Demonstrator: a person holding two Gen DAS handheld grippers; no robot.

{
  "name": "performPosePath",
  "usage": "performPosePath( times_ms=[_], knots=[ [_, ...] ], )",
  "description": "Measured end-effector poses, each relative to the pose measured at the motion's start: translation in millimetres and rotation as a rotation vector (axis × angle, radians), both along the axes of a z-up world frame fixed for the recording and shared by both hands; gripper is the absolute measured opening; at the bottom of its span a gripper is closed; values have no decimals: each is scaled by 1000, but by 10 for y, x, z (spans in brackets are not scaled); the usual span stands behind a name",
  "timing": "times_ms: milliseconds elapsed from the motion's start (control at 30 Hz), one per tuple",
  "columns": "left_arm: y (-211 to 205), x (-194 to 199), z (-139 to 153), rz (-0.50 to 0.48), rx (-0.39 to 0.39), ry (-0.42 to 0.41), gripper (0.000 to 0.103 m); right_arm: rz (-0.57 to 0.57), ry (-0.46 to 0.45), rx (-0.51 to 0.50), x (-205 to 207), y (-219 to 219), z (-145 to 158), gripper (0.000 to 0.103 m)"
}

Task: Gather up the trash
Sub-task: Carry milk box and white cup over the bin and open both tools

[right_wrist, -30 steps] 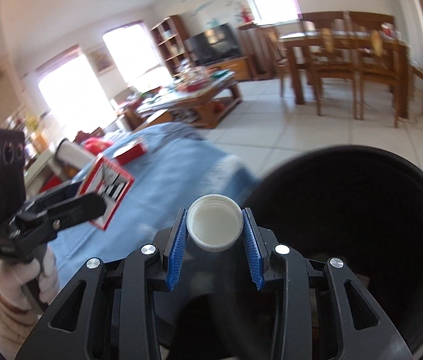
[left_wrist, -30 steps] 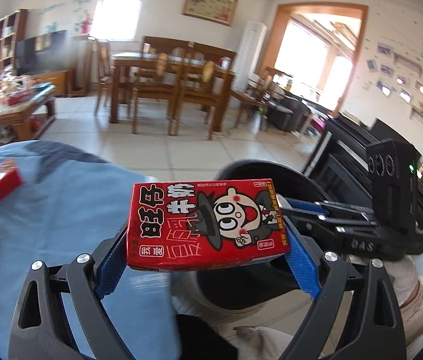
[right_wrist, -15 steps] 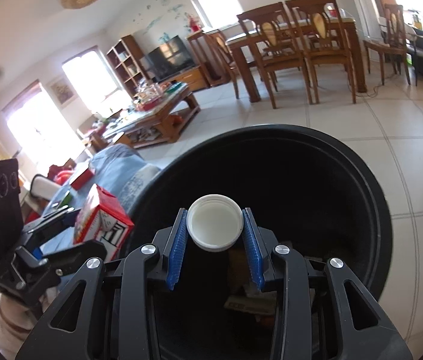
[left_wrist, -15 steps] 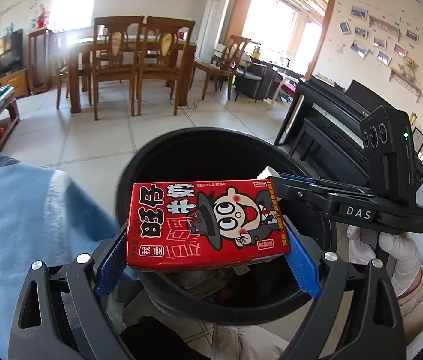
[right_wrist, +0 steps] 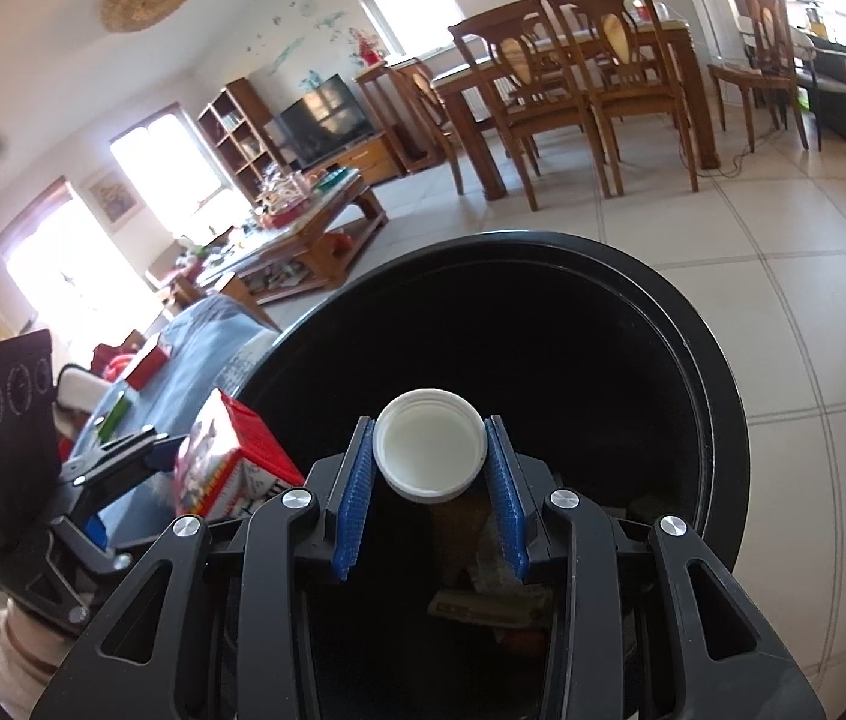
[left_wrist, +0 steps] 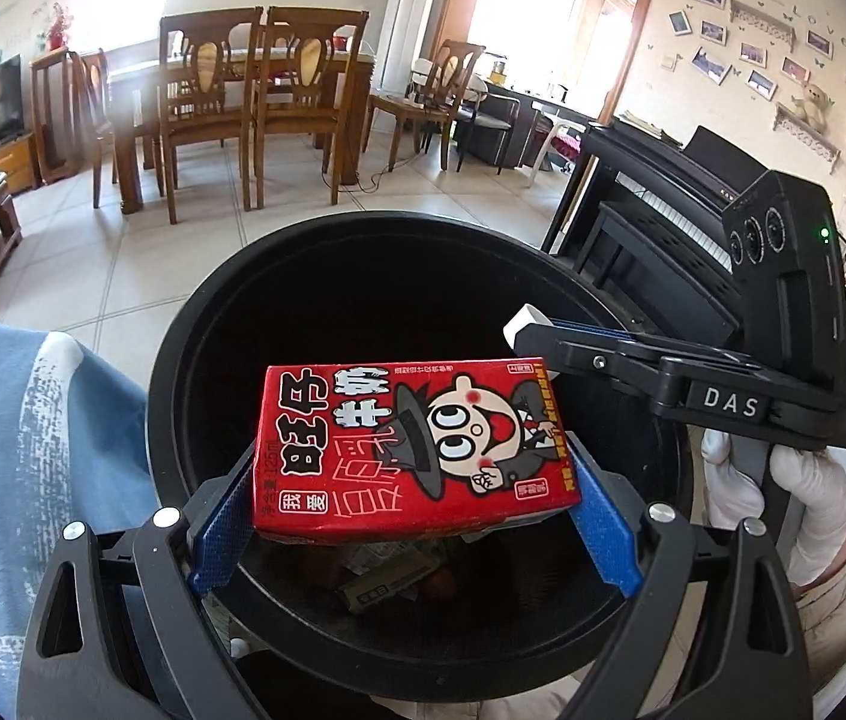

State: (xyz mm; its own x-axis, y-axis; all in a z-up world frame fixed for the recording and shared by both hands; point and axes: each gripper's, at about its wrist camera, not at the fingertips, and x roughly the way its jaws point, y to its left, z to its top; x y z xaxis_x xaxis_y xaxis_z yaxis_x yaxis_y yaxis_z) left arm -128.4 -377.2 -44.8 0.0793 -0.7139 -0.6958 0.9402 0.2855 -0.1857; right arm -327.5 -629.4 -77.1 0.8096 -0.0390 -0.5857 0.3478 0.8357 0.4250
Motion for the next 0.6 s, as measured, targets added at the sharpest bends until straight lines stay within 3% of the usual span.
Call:
performPosePath(
  times_ms=[267,433,600],
  knots=[
    [-64,-11,5,-12,14,-5,91,6,6,-5,6,33,21,37],
    [-56,-23,18,-23,19,-14,91,18,0,-4,58,137,69,53],
    [-14,-43,31,-32,9,-16,91,6,11,-8,88,172,86,57]
  ],
)
